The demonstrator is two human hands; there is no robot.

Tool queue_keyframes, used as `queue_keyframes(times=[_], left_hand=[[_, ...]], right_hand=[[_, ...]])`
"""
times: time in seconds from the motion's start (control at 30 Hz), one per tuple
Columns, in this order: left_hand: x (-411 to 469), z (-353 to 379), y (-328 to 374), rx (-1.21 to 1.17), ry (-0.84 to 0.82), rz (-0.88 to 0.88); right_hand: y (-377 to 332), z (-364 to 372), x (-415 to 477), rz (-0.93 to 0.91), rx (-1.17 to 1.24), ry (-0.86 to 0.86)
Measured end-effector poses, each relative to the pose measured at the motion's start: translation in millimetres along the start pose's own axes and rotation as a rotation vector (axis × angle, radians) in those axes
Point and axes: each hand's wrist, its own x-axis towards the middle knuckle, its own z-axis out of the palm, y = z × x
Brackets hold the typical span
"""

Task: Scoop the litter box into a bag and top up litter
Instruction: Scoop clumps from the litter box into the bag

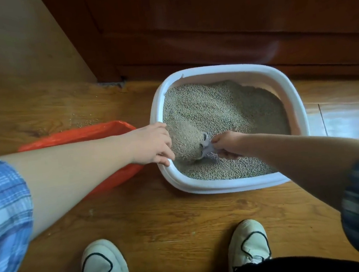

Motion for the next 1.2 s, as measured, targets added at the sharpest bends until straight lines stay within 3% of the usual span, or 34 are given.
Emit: queue_keyframes(times=[0.17,0.47,0.63,0.87,1.1,1.2], left_hand=[[1.0,-2.7,1.8,0.048,0.029,0.026],[1.6,-6.3,4.2,0.024,0.044,0.052],[1.7,-5.1,4.2,0.026,0.049,0.052],[1.3,-2.0,1.7,0.039,-0.008,-0.024],[1.2,-4.0,3.5,0.051,-0.066,-0.059],[0.8,-4.3,4.7,0.059,-0.088,-0.072]], right_hand=[[17.1,-18.4,-7.4,-0.084,0.194,-0.015],[29.9,-32.9,-9.4,-0.157,0.116,0.233],[36.2,-43.7,-9.2,-0.241,-0.052,0.370],[31.3,-50.1,-13.4,-0.273,-0.043,0.388],[24.5,-78.3,-21.7,-0.257,-0.289,0.418],[24.4,-85.1,-22.4,-0.274,-0.273,0.436]])
